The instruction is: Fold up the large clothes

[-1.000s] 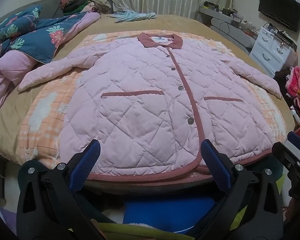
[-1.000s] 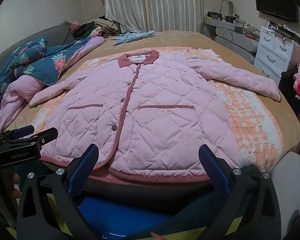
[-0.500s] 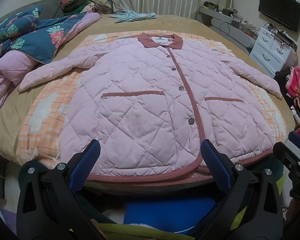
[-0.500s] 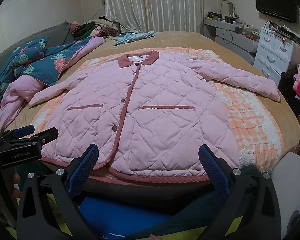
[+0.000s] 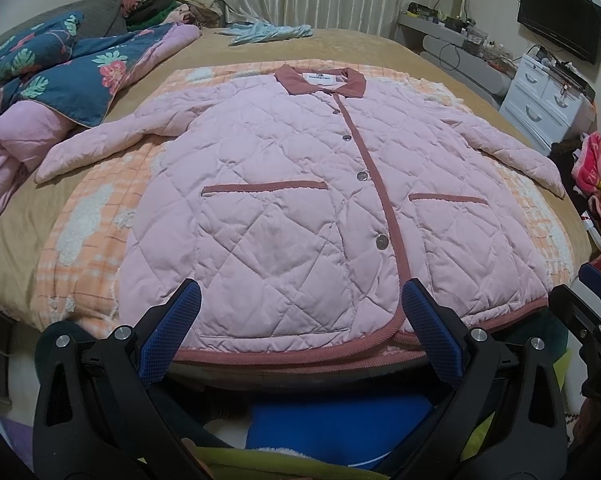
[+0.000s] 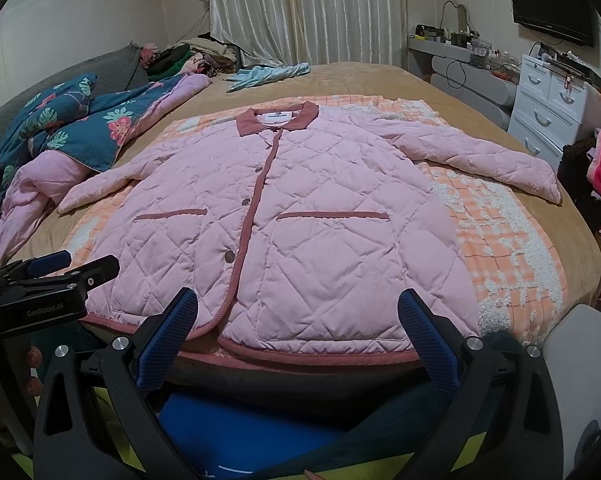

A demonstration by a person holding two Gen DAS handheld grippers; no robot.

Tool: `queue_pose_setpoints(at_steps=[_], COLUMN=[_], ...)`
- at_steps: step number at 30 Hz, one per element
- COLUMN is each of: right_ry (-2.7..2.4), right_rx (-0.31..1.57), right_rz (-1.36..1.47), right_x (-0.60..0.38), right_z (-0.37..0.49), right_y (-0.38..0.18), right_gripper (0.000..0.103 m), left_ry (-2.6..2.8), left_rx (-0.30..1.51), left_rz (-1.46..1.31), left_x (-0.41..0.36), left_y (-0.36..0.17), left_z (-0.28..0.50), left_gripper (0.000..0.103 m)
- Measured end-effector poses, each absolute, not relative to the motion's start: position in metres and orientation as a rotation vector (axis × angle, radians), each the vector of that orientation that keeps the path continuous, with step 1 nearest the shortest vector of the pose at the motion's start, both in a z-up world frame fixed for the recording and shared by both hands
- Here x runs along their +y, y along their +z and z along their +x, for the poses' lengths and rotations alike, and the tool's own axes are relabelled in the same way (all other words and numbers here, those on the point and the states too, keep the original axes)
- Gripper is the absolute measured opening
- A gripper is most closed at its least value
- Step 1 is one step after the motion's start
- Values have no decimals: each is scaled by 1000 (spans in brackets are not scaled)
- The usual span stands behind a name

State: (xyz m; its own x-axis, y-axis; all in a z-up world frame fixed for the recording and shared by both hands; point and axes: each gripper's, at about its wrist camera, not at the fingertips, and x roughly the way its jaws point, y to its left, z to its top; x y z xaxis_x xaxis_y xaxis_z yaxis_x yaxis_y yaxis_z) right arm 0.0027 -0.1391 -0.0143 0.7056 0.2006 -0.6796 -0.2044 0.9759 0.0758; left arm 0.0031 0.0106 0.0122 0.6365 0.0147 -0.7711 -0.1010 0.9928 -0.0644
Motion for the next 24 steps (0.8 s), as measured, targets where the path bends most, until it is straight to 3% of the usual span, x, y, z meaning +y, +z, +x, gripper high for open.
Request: queue_pose_setpoints(at_steps=[24], right_ry=[224], right_rx=[754], right_rz=[-10], right_x=[-141], right_z=[5], right_y=[-12], right_gripper=[99], left_ry=[62], left_rx=[879], left_rz=[-104], left_x=[-3], left_y=[0], left_z=[7], left_gripper=[94])
